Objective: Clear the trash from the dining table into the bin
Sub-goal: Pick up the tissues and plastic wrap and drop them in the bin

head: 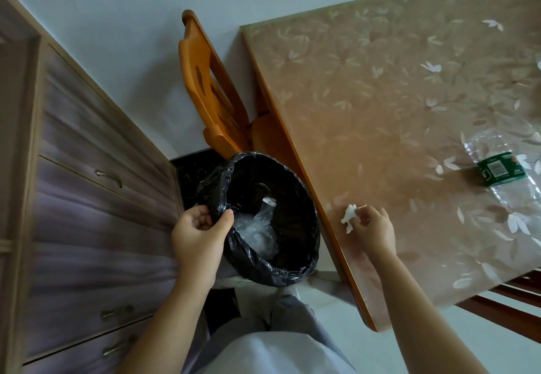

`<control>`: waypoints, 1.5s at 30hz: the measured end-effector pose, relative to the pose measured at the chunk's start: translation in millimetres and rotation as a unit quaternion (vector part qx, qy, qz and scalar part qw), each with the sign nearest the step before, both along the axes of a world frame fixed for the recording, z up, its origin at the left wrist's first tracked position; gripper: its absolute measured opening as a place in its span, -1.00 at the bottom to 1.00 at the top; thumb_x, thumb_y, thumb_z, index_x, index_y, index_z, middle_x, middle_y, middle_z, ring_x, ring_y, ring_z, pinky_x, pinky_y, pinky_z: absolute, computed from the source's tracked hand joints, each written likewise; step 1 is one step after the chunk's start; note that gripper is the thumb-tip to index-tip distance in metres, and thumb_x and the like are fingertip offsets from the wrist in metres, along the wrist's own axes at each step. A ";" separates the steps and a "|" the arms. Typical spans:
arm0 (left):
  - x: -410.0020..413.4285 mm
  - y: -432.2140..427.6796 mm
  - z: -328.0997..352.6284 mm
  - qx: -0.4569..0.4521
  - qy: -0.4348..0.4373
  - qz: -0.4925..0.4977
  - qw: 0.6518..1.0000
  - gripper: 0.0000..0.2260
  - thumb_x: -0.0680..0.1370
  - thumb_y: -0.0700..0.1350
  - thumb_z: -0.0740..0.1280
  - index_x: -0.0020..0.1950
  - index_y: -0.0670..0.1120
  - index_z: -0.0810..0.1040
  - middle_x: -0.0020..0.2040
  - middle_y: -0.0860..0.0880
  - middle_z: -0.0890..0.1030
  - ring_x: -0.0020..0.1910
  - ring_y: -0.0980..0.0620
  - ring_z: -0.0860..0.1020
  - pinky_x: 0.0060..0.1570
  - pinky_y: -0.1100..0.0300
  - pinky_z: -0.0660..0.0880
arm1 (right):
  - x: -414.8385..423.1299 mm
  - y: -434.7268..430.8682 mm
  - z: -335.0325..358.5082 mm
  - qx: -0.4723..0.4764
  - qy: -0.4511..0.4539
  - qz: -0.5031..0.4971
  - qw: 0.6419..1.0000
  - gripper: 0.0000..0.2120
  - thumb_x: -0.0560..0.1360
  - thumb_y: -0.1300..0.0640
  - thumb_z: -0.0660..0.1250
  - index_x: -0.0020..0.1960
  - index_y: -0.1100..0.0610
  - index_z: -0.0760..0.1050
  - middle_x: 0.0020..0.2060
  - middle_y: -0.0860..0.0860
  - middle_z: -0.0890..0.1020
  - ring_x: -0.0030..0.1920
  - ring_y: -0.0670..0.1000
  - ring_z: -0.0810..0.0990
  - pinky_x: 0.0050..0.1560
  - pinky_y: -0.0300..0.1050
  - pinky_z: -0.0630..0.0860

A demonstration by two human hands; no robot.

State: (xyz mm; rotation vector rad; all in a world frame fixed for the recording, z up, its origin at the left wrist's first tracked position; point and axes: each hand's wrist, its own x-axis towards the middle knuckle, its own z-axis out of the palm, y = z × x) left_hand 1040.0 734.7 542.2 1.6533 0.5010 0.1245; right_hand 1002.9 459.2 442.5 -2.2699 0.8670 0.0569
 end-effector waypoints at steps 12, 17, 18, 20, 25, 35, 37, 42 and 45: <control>-4.4 -0.5 11.5 -0.016 -0.011 -0.024 1.000 -0.84 0.35 -0.24 0.46 -0.21 -0.05 0.52 -0.35 0.02 0.52 -0.48 0.29 0.47 -0.45 0.43 0.42 | -4.5 26.3 45.8 0.069 -0.127 -0.014 0.989 -0.90 0.41 0.25 0.34 -0.23 0.08 0.49 -0.27 0.04 0.58 -0.26 -0.02 0.51 -0.29 -0.29 0.38; -10.7 0.8 24.8 -0.033 -0.030 -0.033 0.998 -0.83 0.36 -0.26 0.46 -0.24 -0.05 0.50 -0.37 0.02 0.52 -0.50 0.31 0.46 -0.47 0.43 0.42 | 1.4 53.4 94.3 0.068 -0.176 0.034 0.981 -0.96 0.41 0.24 0.35 -0.20 0.14 0.52 -0.26 0.06 0.59 -0.27 -0.05 0.51 -0.30 -0.31 0.40; -12.6 2.1 27.3 -0.036 -0.034 -0.037 0.998 -0.84 0.36 -0.25 0.46 -0.23 -0.06 0.50 -0.36 0.01 0.52 -0.50 0.30 0.46 -0.46 0.43 0.42 | 0.7 62.4 102.5 0.070 -0.177 0.056 0.980 -0.96 0.40 0.24 0.36 -0.19 0.14 0.52 -0.26 0.05 0.58 -0.27 -0.07 0.51 -0.30 -0.34 0.40; -16.1 6.0 30.4 -0.041 -0.042 -0.043 0.997 -0.85 0.35 -0.25 0.46 -0.22 -0.08 0.51 -0.36 0.01 0.53 -0.48 0.29 0.48 -0.46 0.42 0.42 | -2.9 81.8 115.2 0.074 -0.154 0.125 0.977 -0.94 0.41 0.24 0.36 -0.15 0.12 0.53 -0.22 0.03 0.58 -0.26 -0.12 0.51 -0.27 -0.37 0.45; -28.0 12.7 30.9 -0.060 -0.060 -0.058 0.995 -0.83 0.35 -0.23 0.46 -0.23 -0.01 0.51 -0.42 0.10 0.59 -0.44 0.26 0.52 -0.42 0.40 0.45 | -26.9 103.5 121.4 -0.040 -0.086 0.206 0.974 -0.73 0.43 0.13 0.35 0.13 0.10 0.51 0.00 0.04 0.57 -0.01 0.04 0.53 0.03 -0.05 0.51; -58.5 -8.4 47.6 -0.061 -0.081 -0.109 0.989 -0.87 0.36 -0.18 0.45 -0.23 -0.07 0.51 -0.32 0.00 0.55 -0.39 0.17 0.51 -0.40 0.37 0.45 | -127.3 54.2 128.4 -0.196 -0.074 0.046 0.977 -0.72 0.42 0.18 0.34 0.13 0.16 0.52 0.02 0.14 0.59 0.04 0.21 0.49 0.04 0.12 0.45; -66.9 -22.8 58.0 -0.065 -0.086 -0.115 0.987 -0.85 0.36 -0.18 0.45 -0.16 -0.15 0.52 -0.26 -0.06 0.59 -0.31 0.08 0.55 -0.32 0.30 0.49 | -149.1 41.4 131.1 -0.199 -0.084 0.018 0.976 -0.72 0.41 0.21 0.36 0.11 0.18 0.53 0.01 0.15 0.59 0.05 0.23 0.50 0.04 0.14 0.45; -107.5 -76.2 88.2 -0.066 -0.124 -0.136 0.981 -0.72 0.28 -0.07 0.46 -0.11 -0.17 0.54 -0.19 -0.10 0.62 -0.22 -0.02 0.60 -0.19 0.13 0.55 | -204.6 -3.2 147.2 -0.202 -0.114 -0.030 0.972 -0.71 0.43 0.19 0.34 0.15 0.16 0.51 0.05 0.15 0.58 0.12 0.20 0.47 0.09 0.12 0.42; -147.1 -117.8 103.7 -0.060 -0.161 -0.145 0.974 -0.67 0.27 -0.04 0.46 -0.07 -0.18 0.55 -0.18 -0.10 0.63 -0.22 0.00 0.60 -0.22 0.19 0.55 | -242.0 -39.3 161.9 -0.207 -0.137 -0.042 0.968 -0.74 0.44 0.21 0.32 0.13 0.19 0.52 0.06 0.17 0.58 0.13 0.22 0.47 0.11 0.15 0.45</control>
